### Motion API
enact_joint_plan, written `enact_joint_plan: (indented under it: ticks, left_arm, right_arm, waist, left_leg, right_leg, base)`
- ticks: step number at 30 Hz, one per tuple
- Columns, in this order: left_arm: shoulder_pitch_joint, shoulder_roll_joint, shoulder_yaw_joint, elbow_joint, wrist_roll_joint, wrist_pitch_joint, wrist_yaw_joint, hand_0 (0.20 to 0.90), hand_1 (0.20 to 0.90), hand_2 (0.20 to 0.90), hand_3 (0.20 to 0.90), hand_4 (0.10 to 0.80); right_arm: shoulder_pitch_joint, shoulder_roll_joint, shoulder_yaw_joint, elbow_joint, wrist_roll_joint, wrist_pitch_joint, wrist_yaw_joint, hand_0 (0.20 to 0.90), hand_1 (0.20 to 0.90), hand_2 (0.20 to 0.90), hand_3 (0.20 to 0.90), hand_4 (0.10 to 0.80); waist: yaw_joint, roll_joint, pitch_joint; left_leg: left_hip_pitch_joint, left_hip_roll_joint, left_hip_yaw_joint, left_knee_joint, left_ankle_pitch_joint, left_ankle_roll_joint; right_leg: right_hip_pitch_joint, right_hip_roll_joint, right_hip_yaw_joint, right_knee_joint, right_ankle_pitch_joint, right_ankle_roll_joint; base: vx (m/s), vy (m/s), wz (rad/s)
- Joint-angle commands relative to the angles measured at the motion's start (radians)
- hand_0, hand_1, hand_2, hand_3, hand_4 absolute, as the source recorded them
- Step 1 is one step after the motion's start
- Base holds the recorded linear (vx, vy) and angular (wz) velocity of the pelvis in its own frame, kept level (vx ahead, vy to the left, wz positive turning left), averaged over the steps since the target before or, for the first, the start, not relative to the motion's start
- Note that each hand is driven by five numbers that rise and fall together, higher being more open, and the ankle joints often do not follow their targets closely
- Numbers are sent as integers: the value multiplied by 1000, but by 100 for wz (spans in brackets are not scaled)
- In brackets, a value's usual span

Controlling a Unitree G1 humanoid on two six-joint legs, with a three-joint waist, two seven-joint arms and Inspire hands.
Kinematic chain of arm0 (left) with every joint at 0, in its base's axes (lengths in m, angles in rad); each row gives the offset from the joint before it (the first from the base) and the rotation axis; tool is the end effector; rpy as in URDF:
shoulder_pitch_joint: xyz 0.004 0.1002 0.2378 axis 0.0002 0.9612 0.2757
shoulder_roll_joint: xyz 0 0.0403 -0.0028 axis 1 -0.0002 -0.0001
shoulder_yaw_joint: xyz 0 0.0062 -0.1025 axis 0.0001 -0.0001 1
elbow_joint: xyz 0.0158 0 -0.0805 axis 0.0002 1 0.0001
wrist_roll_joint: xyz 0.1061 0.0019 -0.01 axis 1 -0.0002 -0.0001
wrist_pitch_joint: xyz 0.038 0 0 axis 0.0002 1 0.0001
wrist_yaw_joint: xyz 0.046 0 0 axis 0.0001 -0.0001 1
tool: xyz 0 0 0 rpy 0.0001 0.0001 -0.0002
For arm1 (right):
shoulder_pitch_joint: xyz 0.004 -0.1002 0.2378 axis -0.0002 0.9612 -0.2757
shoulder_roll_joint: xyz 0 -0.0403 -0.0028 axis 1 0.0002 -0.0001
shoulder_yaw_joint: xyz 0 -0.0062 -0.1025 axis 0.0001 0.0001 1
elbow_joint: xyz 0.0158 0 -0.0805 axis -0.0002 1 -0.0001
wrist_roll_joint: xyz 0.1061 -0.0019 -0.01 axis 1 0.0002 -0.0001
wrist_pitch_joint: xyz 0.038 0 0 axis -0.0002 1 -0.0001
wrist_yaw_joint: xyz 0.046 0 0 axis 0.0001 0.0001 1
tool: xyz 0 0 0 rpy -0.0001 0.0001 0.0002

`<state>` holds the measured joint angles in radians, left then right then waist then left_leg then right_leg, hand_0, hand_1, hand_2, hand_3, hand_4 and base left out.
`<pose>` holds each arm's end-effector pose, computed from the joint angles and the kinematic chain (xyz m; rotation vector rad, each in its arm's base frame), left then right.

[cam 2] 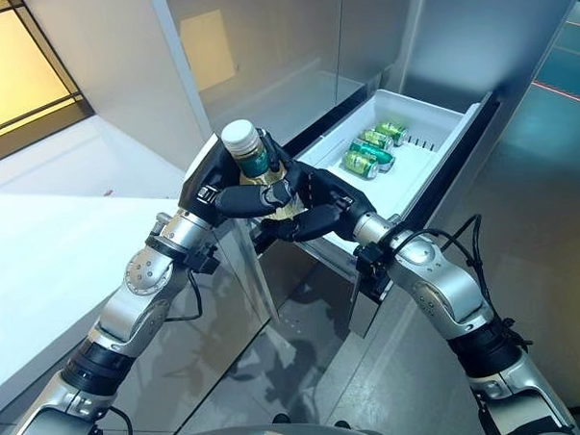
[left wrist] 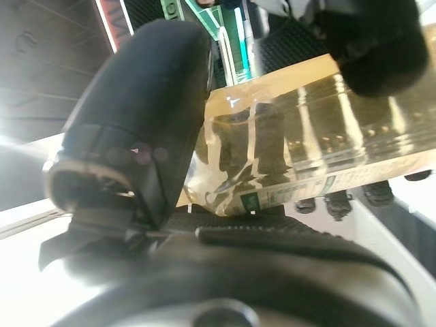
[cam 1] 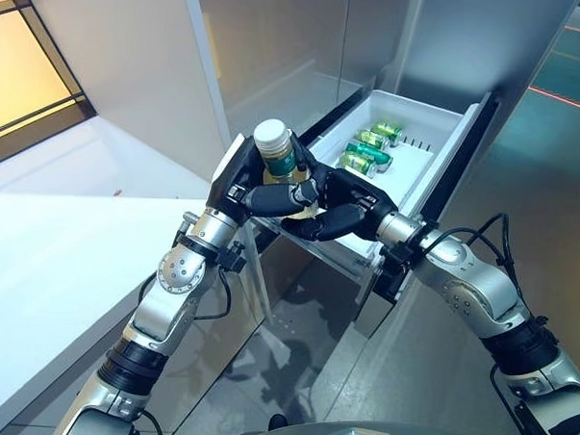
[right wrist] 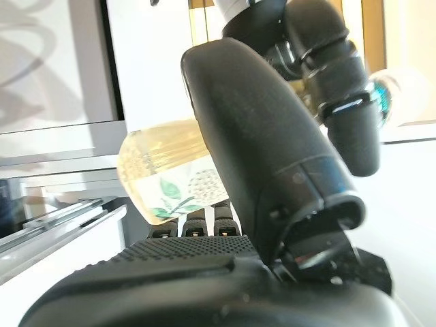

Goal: Put drinks into fridge and close the fridge

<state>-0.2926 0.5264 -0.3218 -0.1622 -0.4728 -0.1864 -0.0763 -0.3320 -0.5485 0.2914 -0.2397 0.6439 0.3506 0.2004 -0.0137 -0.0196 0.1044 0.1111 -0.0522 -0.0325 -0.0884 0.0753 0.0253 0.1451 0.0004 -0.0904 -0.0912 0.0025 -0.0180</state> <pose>0.2411 0.1553 0.1359 0.0548 -0.4501 -0.5162 0.2460 -0.1534 0.1370 -0.0153 0.0012 0.6861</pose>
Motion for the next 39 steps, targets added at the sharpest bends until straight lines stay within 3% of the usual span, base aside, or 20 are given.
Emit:
enact_joint_plan:
  ticks: [1,2,3,4,5,6,14,21,28,29,30,33,34,39]
  left_arm:
    - [-209,-21,0,-10,-81,-134,-16,300,300,300,200,100]
    - [-211,-26,-4,-11,-100,-136,-25,300,300,300,200,100]
    - [-213,-36,-12,-16,-117,-138,-29,300,300,300,200,100]
    - [-215,-47,-21,-19,-125,-148,-32,300,300,300,200,100]
    - [-219,-56,-32,-25,-152,-152,-36,300,300,300,200,100]
    - [-220,-66,-37,-32,-164,-158,-38,300,300,300,200,100]
    - [-217,-142,-76,-79,-258,-187,-45,300,300,300,200,100]
    - [-187,-199,-84,-115,-308,-223,-43,300,300,300,200,100]
    - [-203,-219,-86,-142,-318,-190,-61,300,300,300,200,100]
    - [-213,-218,-88,-139,-332,-175,-68,366,366,366,277,177]
    - [-216,-217,-88,-137,-334,-172,-72,378,378,378,291,191]
    - [-234,-219,-97,-130,-333,-137,-106,599,599,599,549,449]
    - [-240,-216,-101,-127,-338,-128,-112,900,900,900,900,800]
    - [-275,-199,-105,-105,-333,-126,-129,900,900,900,900,800]
  right_arm:
    - [-174,18,9,-64,53,-34,58,900,900,900,900,800]
    - [-175,19,16,-60,61,-21,65,900,900,900,900,800]
    - [-174,21,29,-52,68,-3,70,738,738,738,711,611]
    - [-173,24,43,-46,79,14,70,618,618,618,571,471]
    - [-173,28,59,-37,88,26,68,364,364,364,274,174]
    - [-173,30,68,-32,88,33,70,300,300,300,200,100]
    - [-170,74,103,-16,101,1,26,300,300,300,200,100]
    - [-161,125,67,-18,181,-60,-91,300,300,300,200,100]
    - [-184,132,23,2,103,-94,-163,300,300,300,200,100]
    - [-199,129,16,17,90,-103,-179,300,300,300,200,100]
    - [-204,129,14,21,84,-105,-183,300,300,300,200,100]
    - [-239,126,7,53,38,-118,-210,300,300,300,200,100]
    - [-251,122,6,62,26,-123,-221,300,300,300,200,100]
    - [-334,92,-6,130,-77,-147,-278,300,300,300,200,100]
  waist:
    - [-11,-25,-96]
    - [-12,-26,-96]
    - [-12,-27,-96]
    - [-13,-28,-96]
    - [-15,-29,-96]
    - [-15,-30,-96]
    - [-16,-35,-91]
    - [-13,-35,-90]
    - [-13,-33,-92]
    - [-14,-33,-93]
    - [-14,-33,-93]
    - [-14,-32,-94]
    - [-14,-32,-94]
    - [-10,-32,-97]
  left_leg:
    - [22,27,51,1,-73,-11]
    - [22,28,51,1,-73,-11]
    - [22,28,50,1,-72,-11]
    - [22,28,50,1,-72,-11]
    - [22,29,50,1,-71,-11]
    - [21,29,49,1,-71,-11]
    - [20,27,38,1,-71,-10]
    - [17,26,36,1,-73,-9]
    - [14,25,39,1,-74,-6]
    - [15,26,40,1,-75,-7]
    - [16,26,40,1,-75,-7]
    - [18,25,40,1,-77,-6]
    - [19,25,40,1,-77,-5]
    - [24,23,36,1,-79,-5]
  right_leg:
    - [-15,-14,37,20,25,58]
    - [-16,-13,39,20,26,57]
    - [-17,-13,41,22,25,57]
    - [-16,-12,42,22,25,57]
    - [-16,-12,44,21,25,57]
    - [-16,-11,45,21,25,56]
    - [-15,-11,48,20,28,58]
    - [-19,-14,47,16,31,59]
    - [-21,-16,43,14,33,60]
    - [-21,-16,42,13,34,60]
    - [-20,-16,42,13,34,60]
    - [-19,-15,45,12,34,58]
    - [-18,-14,46,12,34,58]
    - [-13,-12,53,12,33,54]
  base:
    - [0,0,0]
    - [0,0,0]
    - [0,0,0]
    - [0,0,0]
    - [0,0,0]
    - [0,0,0]
    - [0,0,0]
    - [0,0,0]
    - [0,0,0]
    - [0,0,0]
    - [0,0,0]
    - [0,0,0]
    - [0,0,0]
    - [0,0,0]
